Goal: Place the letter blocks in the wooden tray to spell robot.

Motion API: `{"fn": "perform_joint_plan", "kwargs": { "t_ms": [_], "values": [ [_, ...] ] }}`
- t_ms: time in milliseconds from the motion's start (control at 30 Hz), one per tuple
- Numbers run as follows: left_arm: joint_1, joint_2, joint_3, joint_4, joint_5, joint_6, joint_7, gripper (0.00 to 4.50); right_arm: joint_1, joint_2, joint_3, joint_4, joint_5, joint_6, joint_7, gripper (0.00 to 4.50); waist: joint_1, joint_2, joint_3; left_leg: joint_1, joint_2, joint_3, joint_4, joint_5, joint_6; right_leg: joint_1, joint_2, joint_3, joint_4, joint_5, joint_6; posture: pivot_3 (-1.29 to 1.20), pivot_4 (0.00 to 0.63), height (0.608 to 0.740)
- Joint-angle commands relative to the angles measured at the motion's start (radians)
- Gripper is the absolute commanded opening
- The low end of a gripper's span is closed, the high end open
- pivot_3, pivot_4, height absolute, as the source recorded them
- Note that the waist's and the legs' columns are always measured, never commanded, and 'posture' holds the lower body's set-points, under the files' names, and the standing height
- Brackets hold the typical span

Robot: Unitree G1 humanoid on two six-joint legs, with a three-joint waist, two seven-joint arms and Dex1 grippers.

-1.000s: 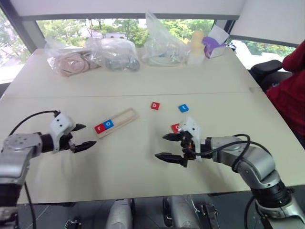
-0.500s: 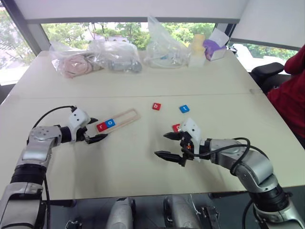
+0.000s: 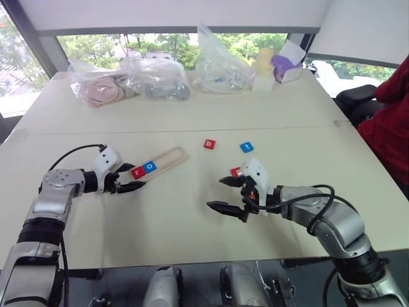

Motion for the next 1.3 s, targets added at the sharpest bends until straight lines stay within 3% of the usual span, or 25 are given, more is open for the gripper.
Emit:
{"fn": "perform_joint_plan", "kwargs": {
  "t_ms": [33, 267, 500, 700, 1100, 1200, 1300],
  "values": [
    [0.024, -0.005, -0.056, 0.027, 0.054, 0.015, -0.004, 3.11, -0.010, 0.009, -0.013, -0.014, -0.006, -0.023, -0.003, 4.50, 0.001, 0.000, 0.000, 0.000, 0.000, 0.000, 0.000, 0.000, 0.000, 0.000, 0.000, 0.000, 0.000, 0.000, 0.000, 0.00, 0.150, 0.738],
    [0.021, -0.004, -0.048, -0.045, 0.008, -0.011, -0.069, 3.11, -0.007, 0.005, -0.031, -0.015, -0.008, -0.016, -0.003, 4.50, 0.000, 0.000, 0.000, 0.000, 0.000, 0.000, 0.000, 0.000, 0.000, 0.000, 0.000, 0.000, 0.000, 0.000, 0.000, 0.00, 0.150, 0.738],
    [-0.015, 0.053, -0.115, -0.142, 0.033, -0.091, -0.203, 3.11, 0.035, -0.068, -0.176, -0.033, 0.066, 0.030, 0.029, 4.50, 0.003, -0.001, 0.000, -0.007, 0.000, -0.001, 0.000, 0.000, 0.000, -0.005, -0.001, 0.000, -0.002, 0.000, 0.000, 0.00, 0.150, 0.738],
    [-0.131, 0.011, -0.181, 0.004, 0.093, -0.203, -0.248, 3.11, 0.069, -0.109, -0.240, -0.025, 0.072, 0.036, 0.021, 4.50, 0.000, -0.001, 0.001, -0.007, 0.000, -0.001, 0.000, 0.000, 0.000, -0.005, 0.001, -0.001, -0.002, 0.000, 0.000, 0.00, 0.150, 0.738],
    [-0.245, -0.046, -0.220, 0.215, 0.135, -0.321, -0.312, 3.11, 0.109, -0.110, -0.231, -0.067, 0.072, 0.036, 0.001, 4.50, -0.001, -0.002, 0.001, -0.007, 0.000, -0.002, -0.001, 0.000, 0.000, -0.006, 0.001, -0.001, -0.002, 0.000, 0.000, 0.00, 0.150, 0.738],
    [-0.249, -0.053, -0.217, 0.239, 0.136, -0.324, -0.312, 4.48, 0.107, -0.109, -0.226, -0.061, 0.066, 0.031, -0.004, 4.50, -0.001, -0.002, 0.001, -0.007, 0.000, -0.002, -0.001, 0.000, 0.000, -0.006, 0.001, -0.001, -0.002, 0.000, 0.000, 0.00, 0.150, 0.738],
    [-0.239, -0.055, -0.208, 0.248, 0.156, -0.366, -0.255, 4.48, 0.094, -0.109, -0.219, -0.044, 0.055, 0.024, -0.008, 4.50, -0.001, -0.002, 0.001, -0.007, 0.000, -0.002, -0.001, 0.000, 0.000, -0.006, 0.001, -0.001, -0.002, 0.000, 0.000, 0.00, 0.150, 0.738]
  ]
}}
